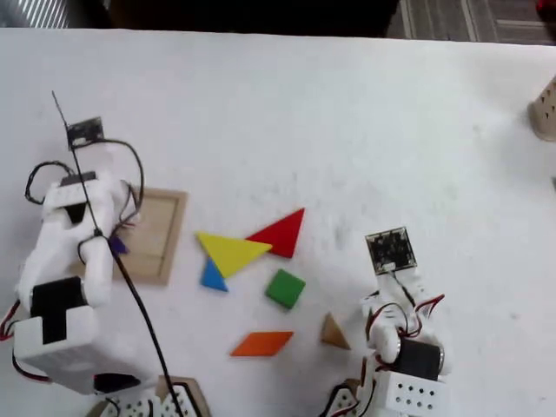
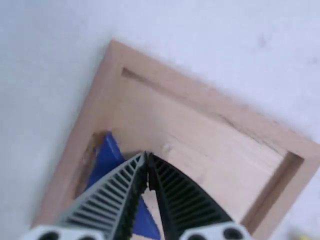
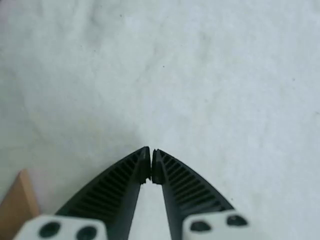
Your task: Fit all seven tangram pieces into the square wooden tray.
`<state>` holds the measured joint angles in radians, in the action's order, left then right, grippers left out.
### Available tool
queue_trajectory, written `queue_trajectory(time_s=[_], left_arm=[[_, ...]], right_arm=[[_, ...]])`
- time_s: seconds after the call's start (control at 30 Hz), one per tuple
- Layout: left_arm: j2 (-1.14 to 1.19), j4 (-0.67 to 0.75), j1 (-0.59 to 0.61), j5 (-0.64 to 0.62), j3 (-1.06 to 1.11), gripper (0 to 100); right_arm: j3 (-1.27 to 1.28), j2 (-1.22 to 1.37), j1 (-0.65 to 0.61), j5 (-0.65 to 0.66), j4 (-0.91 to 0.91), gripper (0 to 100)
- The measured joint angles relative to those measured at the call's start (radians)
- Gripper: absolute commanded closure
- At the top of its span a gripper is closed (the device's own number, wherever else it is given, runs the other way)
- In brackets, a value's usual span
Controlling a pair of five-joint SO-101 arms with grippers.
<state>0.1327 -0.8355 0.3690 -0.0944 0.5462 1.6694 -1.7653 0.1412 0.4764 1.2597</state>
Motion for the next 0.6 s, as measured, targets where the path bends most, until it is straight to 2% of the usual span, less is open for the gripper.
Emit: queue_trajectory(time_s=[0.17,0.6], left_arm=[[0.000,-0.026,0.061,-0.002,-0.002,98],[-0.002,-0.069,0.095,0.063,-0.005,98]], right_arm=[[0.000,0.000,0.000,0.000,0.000,97.8],[0.000,0.000,0.000,0.000,0.000,97.8]])
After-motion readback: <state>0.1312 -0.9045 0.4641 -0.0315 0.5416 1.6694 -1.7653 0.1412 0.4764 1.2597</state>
